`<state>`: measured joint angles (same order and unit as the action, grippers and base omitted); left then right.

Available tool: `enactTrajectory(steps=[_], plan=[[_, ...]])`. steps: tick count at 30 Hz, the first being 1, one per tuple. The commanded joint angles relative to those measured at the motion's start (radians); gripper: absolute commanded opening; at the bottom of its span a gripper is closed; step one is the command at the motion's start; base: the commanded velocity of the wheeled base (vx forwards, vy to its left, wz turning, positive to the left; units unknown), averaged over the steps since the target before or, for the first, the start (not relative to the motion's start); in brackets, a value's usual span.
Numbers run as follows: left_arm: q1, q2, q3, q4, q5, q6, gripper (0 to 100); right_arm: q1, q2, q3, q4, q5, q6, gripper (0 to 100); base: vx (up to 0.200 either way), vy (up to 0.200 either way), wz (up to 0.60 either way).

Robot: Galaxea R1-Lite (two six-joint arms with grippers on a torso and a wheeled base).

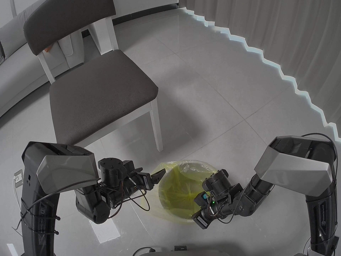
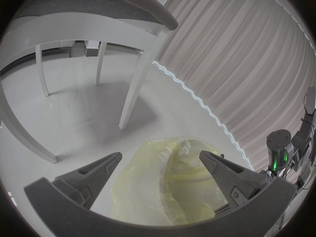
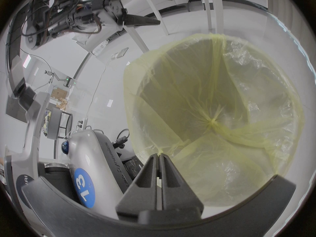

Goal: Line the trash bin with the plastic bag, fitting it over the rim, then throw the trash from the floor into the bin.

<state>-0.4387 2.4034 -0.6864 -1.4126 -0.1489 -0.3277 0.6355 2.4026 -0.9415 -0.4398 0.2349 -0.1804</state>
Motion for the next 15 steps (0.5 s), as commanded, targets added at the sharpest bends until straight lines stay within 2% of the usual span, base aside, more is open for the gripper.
enactTrajectory(steps=[1,7,8,15], plan=[[-0.006,0.017,-0.005,0.000,-0.003,-0.001,100,0.000,0.010,-0.034,0.055,-0.014,-0.019,0,0.000,0.000,0.00],[-0.005,0.019,-0.002,-0.002,-0.004,-0.001,100,0.000,0.009,-0.033,0.065,-0.014,-0.024,0,0.000,0.000,0.00],[-0.005,0.019,-0.002,-0.002,-0.004,-0.001,100,0.000,0.009,-0.033,0.064,-0.012,-0.024,100,0.000,0.000,0.00],[-0.003,0.017,0.004,-0.019,-0.003,-0.002,100,-0.008,-0.031,-0.031,0.056,-0.002,-0.007,100,0.000,0.000,0.00]])
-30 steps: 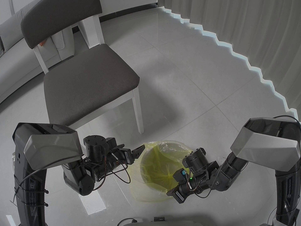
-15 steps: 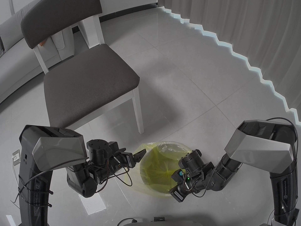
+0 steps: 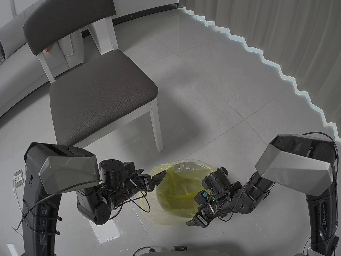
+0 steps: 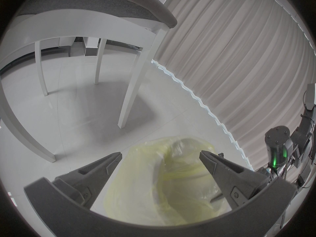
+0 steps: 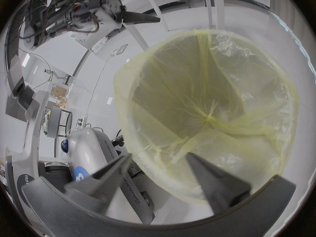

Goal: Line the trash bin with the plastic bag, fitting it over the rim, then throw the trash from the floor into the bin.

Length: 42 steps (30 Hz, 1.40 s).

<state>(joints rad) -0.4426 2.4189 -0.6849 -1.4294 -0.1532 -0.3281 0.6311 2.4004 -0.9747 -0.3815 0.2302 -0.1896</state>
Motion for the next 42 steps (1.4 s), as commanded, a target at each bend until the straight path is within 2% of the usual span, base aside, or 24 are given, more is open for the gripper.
enactTrajectory(steps=[1,11,14,18,19,21,22,29,33,38,41,42], plan=[[0.002,0.002,0.005,-0.002,0.001,-0.002,100,-0.005,-0.043,0.007,0.001,0.003,0.001,100,0.000,0.000,0.00],[0.005,-0.001,0.051,-0.003,0.003,0.003,100,-0.051,-0.168,0.076,-0.002,0.008,0.002,100,0.000,0.000,0.00],[0.012,0.003,0.100,-0.003,0.004,0.006,100,-0.123,-0.230,0.122,-0.002,0.021,0.001,100,0.000,0.000,0.00],[0.036,0.000,0.165,-0.006,-0.002,0.063,100,-0.202,-0.262,0.145,-0.002,0.041,-0.010,100,0.000,0.000,0.00],[0.059,0.006,0.191,-0.006,-0.012,0.127,100,-0.257,-0.262,0.140,-0.002,0.041,-0.016,100,0.000,0.000,0.00],[0.068,0.009,0.197,-0.006,-0.019,0.150,100,-0.277,-0.261,0.137,-0.002,0.041,-0.022,100,0.000,0.000,0.00],[0.082,0.032,0.205,-0.006,-0.034,0.205,100,-0.346,-0.251,0.122,-0.002,0.041,-0.057,100,0.000,0.000,0.00],[0.120,0.100,0.134,0.029,-0.028,0.317,100,-0.438,-0.168,0.094,-0.004,0.041,-0.153,100,0.000,0.000,0.00],[0.139,0.112,0.104,0.081,-0.026,0.371,100,-0.450,-0.138,0.071,-0.002,0.041,-0.157,100,0.000,0.000,0.00],[0.136,0.129,0.015,0.158,-0.025,0.382,100,-0.450,-0.112,0.050,0.000,0.041,-0.174,100,0.000,0.000,0.00],[0.127,0.127,-0.081,0.271,-0.025,0.394,100,-0.450,-0.098,0.031,0.007,0.041,-0.185,100,0.000,0.000,0.00],[0.127,0.126,-0.084,0.273,-0.025,0.396,100,-0.450,-0.098,0.031,0.007,0.041,-0.185,100,0.000,0.000,0.00]])
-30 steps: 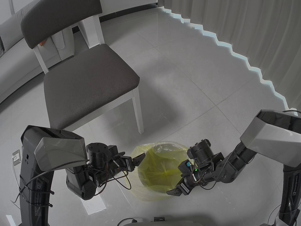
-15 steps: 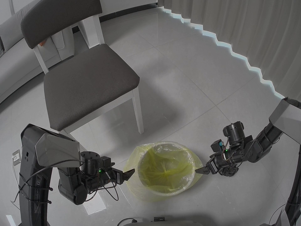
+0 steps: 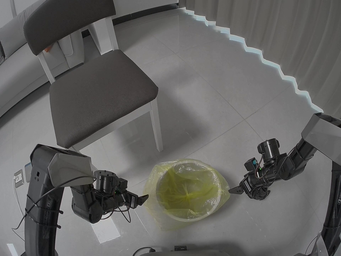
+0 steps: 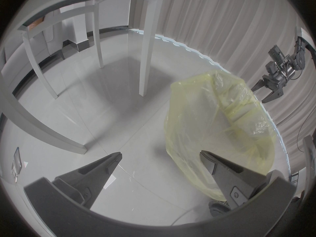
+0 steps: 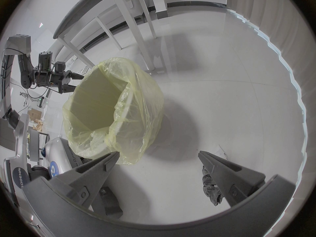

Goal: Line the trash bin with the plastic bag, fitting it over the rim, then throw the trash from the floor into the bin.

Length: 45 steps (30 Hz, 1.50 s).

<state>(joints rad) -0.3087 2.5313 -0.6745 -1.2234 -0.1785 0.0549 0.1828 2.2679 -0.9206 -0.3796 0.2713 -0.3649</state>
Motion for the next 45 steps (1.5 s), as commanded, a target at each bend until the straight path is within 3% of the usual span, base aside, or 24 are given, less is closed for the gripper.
enactTrajectory(steps=[1,19,27,32,39,45], plan=[[-0.012,0.011,-0.120,0.104,0.001,0.022,100,-0.005,0.039,-0.027,0.005,0.000,-0.011,100,0.000,0.000,0.00],[-0.026,-0.019,-0.152,0.131,0.002,0.013,100,0.040,0.214,-0.307,0.174,-0.007,-0.039,100,0.000,0.000,0.00],[-0.024,-0.023,-0.146,0.125,0.001,0.005,100,0.026,0.191,-0.291,0.205,-0.007,-0.040,100,0.000,0.000,0.00],[-0.024,-0.042,-0.093,0.065,0.001,-0.030,100,-0.083,0.076,-0.193,0.205,-0.007,-0.080,100,0.000,0.000,0.00],[-0.016,-0.034,-0.051,0.010,-0.002,-0.032,100,-0.220,0.075,-0.144,0.200,-0.015,-0.160,100,0.000,0.000,0.00],[-0.016,-0.032,-0.040,-0.011,-0.002,-0.032,100,-0.279,0.119,-0.170,0.195,-0.024,-0.174,100,0.000,0.000,0.00]])
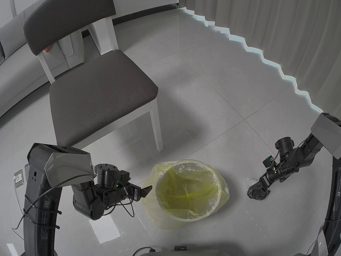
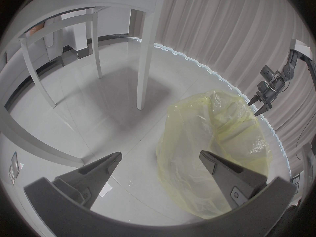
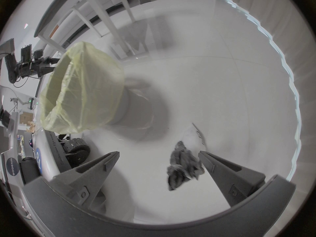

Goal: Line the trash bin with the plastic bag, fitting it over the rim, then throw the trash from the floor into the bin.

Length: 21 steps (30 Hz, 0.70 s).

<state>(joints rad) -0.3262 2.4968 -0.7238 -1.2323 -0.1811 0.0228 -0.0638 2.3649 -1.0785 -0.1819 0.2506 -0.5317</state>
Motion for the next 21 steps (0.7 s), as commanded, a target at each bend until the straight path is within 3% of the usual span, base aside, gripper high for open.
enactTrajectory(steps=[1,11,21], plan=[[0.001,0.002,0.009,-0.003,0.000,-0.004,100,-0.039,0.039,-0.024,-0.002,-0.027,-0.013,100,0.000,0.000,0.00],[0.003,-0.003,0.007,-0.004,0.002,-0.012,100,-0.047,0.135,-0.127,0.024,-0.110,-0.060,100,0.000,0.000,0.00],[0.001,0.001,0.006,-0.004,0.002,-0.014,100,-0.014,0.178,-0.308,0.265,-0.137,-0.059,100,0.000,0.000,0.00]])
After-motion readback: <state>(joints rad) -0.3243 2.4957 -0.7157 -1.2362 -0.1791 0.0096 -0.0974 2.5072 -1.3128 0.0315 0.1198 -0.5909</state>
